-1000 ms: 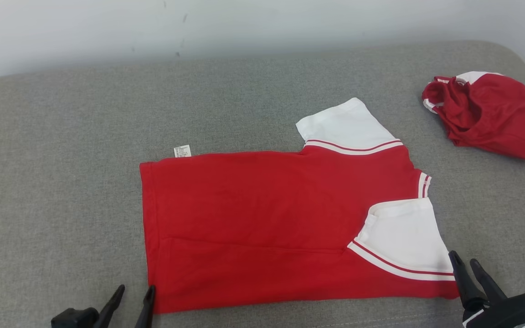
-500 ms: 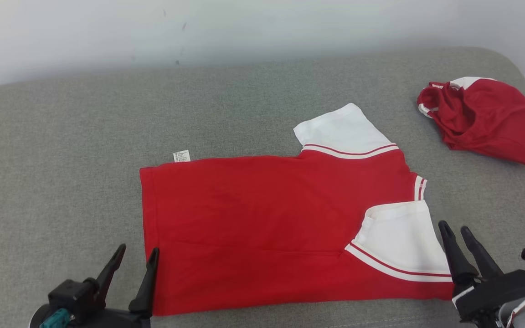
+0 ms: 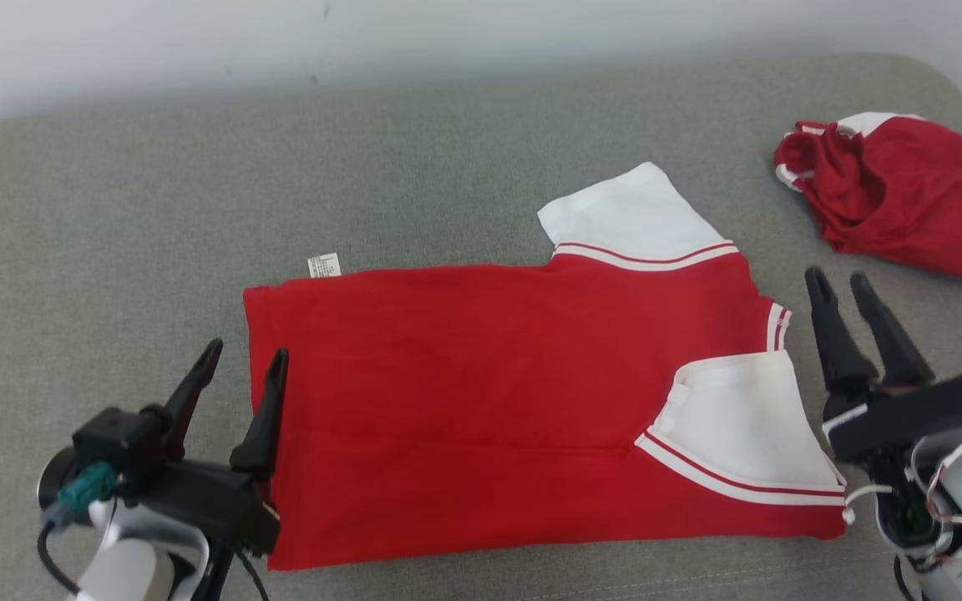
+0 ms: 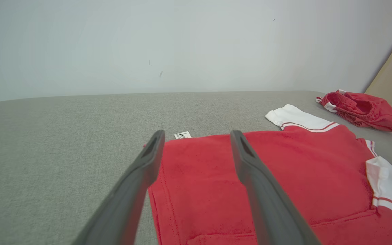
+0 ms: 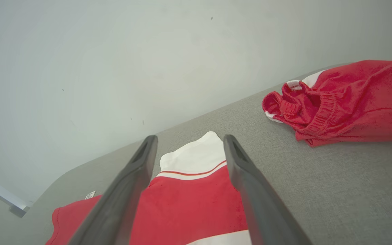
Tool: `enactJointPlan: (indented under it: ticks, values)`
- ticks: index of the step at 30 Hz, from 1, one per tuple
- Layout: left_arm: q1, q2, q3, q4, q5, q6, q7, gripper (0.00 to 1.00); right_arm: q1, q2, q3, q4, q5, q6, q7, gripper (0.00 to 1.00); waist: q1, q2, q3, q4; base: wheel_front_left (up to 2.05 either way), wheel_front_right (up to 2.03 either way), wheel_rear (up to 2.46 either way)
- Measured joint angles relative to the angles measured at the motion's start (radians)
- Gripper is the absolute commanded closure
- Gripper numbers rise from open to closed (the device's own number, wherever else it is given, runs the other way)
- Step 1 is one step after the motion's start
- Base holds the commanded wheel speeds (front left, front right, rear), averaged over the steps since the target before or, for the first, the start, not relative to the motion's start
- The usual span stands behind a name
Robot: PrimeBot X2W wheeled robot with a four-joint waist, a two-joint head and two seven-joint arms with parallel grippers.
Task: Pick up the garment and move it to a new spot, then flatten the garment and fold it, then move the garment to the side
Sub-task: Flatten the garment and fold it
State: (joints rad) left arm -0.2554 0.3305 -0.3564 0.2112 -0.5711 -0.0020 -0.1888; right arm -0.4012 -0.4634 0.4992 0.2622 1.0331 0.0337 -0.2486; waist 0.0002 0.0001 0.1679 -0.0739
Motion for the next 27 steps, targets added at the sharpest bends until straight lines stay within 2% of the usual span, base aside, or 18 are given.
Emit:
enactJointPlan:
  ticks: [13, 27]
  values:
    - [-0.217, -0.003, -0.003, 0.119, -0.021, -0.051, 0.098, 0.00, -0.249, -0.007, 0.012, 0.110, -0.038, 0.003, 0.080, 0.00, 0.0001, 0.0001, 0.124, 0.014, 0.00, 0.00, 0.00]
    - [-0.391, -0.053, -0.034, 0.222, -0.032, -0.069, 0.163, 0.00, -0.516, -0.020, 0.051, 0.308, -0.067, 0.047, 0.220, 0.00, 0.0000, 0.0001, 0.249, 0.047, 0.00, 0.00, 0.00]
